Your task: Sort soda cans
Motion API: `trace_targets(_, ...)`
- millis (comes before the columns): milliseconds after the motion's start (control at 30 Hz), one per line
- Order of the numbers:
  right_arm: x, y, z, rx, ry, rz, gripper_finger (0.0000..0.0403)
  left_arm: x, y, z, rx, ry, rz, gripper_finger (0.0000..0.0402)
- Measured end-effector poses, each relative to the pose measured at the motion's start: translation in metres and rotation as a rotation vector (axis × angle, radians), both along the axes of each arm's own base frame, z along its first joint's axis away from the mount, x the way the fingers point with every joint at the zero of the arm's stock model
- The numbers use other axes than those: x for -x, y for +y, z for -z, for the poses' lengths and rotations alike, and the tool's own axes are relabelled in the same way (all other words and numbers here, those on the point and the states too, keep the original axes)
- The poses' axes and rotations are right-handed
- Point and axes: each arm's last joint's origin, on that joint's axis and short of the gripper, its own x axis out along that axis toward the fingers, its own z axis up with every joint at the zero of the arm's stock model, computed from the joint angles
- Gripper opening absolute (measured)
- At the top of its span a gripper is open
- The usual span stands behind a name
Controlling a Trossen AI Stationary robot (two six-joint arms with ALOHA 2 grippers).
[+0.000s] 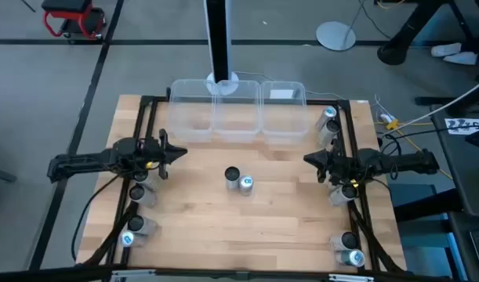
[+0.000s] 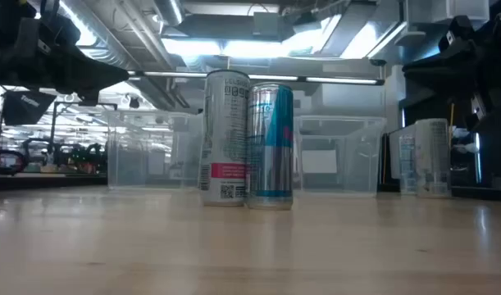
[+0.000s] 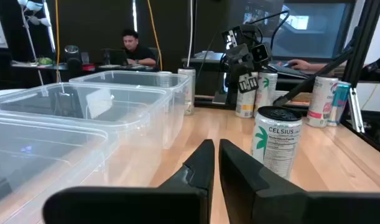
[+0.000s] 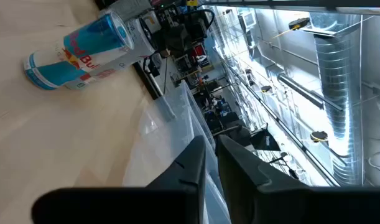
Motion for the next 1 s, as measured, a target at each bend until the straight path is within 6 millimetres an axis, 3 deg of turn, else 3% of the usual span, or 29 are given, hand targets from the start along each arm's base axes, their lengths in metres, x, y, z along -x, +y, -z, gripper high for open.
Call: trace_targets(1000,0.0000,0.0000,0.0000,0.000,0.000,0.000,0.0044,0.0000,0.0000,0.0000,0.000,0.000,0.000,0.0017)
